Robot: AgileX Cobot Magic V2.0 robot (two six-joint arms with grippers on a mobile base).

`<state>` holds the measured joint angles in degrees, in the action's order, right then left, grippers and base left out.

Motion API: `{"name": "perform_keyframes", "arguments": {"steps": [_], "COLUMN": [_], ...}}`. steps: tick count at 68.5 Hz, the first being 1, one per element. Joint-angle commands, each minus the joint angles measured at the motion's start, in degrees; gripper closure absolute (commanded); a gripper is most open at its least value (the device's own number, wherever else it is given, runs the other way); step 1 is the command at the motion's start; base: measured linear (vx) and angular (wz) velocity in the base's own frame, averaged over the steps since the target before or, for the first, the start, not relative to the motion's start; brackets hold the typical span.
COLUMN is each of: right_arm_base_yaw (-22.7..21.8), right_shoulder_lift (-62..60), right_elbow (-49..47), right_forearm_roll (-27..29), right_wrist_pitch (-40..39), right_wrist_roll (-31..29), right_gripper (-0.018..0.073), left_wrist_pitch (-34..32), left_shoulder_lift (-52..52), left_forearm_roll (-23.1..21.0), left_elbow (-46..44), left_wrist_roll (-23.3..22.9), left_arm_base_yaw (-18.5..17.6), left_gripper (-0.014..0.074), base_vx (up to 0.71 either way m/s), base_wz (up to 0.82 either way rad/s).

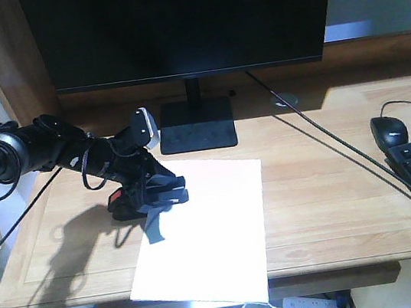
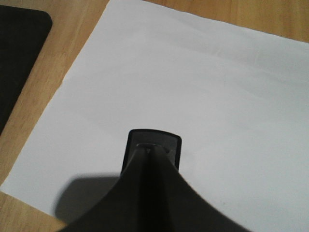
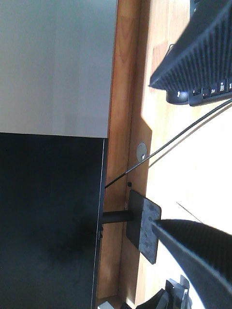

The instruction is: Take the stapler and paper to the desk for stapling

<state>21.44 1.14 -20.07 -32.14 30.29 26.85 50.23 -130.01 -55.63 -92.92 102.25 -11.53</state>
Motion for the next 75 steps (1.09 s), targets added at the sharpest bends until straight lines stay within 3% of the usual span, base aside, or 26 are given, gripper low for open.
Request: {"name": "perform_keyframes", "arguments": {"steps": [1,25,38,75], "right_arm_base_yaw": [-0.33,-0.33,-0.33,-0.33], "right_shoulder_lift": [0.77,0.77,0.77,0.77], "right_elbow": [-1.42,-1.42,-1.42,-1.42], "right_forearm_roll": [-1.34,-1.34,-1.34,-1.34], "right_wrist_pitch": [-3.64,-3.64,-3.64,-3.64], "right_wrist_roll": [-0.38,-0.38,-0.38,-0.38], "right_gripper": [0.0032,0.0032,0.0032,0.0032], "left_wrist_pitch": [1.14,2.05,1.34,1.34], "left_shoulder_lift": [1.51,1.51,1.51,1.51], "left_forearm_roll": [2.79,3.75,5.66,5.60], "left_elbow": [-0.37,-0.37,-0.37,-0.37], "left_wrist_roll": [-0.82,-0.85,-3.49,-5.15], "left_arm_base_yaw": [-0.48,-0.50,-0.50,-0.50], "left_gripper": [0.0603,0.0603,0.0603,0.0603], "base_vx": [0.00,0.00,0.00,0.00], "base_wz": [0.00,0.00,0.00,0.00]}}
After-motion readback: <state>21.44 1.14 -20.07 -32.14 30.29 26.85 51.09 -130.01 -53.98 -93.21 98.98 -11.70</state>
